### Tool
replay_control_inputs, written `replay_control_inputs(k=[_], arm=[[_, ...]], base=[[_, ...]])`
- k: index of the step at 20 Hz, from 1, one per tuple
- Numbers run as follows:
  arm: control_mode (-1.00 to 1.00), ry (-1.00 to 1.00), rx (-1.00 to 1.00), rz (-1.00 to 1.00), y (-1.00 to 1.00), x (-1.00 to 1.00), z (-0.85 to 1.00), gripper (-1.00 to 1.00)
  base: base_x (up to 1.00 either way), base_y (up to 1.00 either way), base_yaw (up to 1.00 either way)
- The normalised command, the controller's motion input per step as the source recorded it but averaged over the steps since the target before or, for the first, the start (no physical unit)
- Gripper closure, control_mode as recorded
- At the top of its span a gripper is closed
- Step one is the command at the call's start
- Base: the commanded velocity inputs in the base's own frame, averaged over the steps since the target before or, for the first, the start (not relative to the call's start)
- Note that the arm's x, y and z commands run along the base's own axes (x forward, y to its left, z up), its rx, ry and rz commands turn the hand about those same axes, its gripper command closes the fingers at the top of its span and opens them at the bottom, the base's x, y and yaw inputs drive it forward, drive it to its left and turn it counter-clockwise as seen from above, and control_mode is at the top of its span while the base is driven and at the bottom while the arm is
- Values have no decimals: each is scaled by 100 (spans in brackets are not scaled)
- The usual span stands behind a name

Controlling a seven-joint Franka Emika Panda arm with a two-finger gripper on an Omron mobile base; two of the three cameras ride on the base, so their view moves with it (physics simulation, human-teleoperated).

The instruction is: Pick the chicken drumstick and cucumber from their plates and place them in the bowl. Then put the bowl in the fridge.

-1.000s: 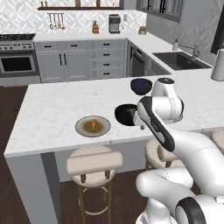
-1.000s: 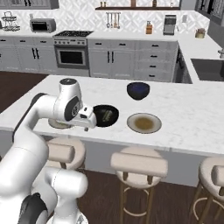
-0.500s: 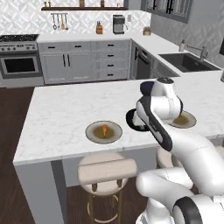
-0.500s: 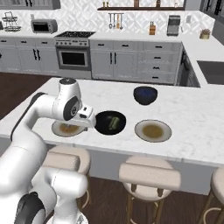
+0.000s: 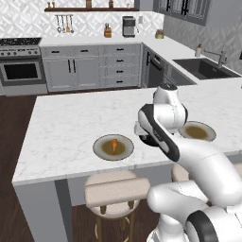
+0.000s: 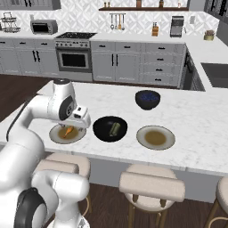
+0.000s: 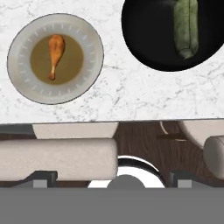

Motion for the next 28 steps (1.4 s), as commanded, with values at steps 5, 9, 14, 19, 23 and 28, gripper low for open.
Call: replay_control_inputs(k=[5,9,14,19,23,28], arm=[[-100,0,0,0,100,60,-9,-100],[-100,0,0,-1,65,81,-14,-100],[-100,0,1,0,23,68,-34,-100],[-100,0,3,0,8,41,-45,-100],[-100,0,0,0,1,38,-50,-100],[-100,0,0,0,0,28,-50,-100]], base=[[0,0,0],[0,0,0],[0,0,0],[0,0,0],[0,0,0],[0,0,0]])
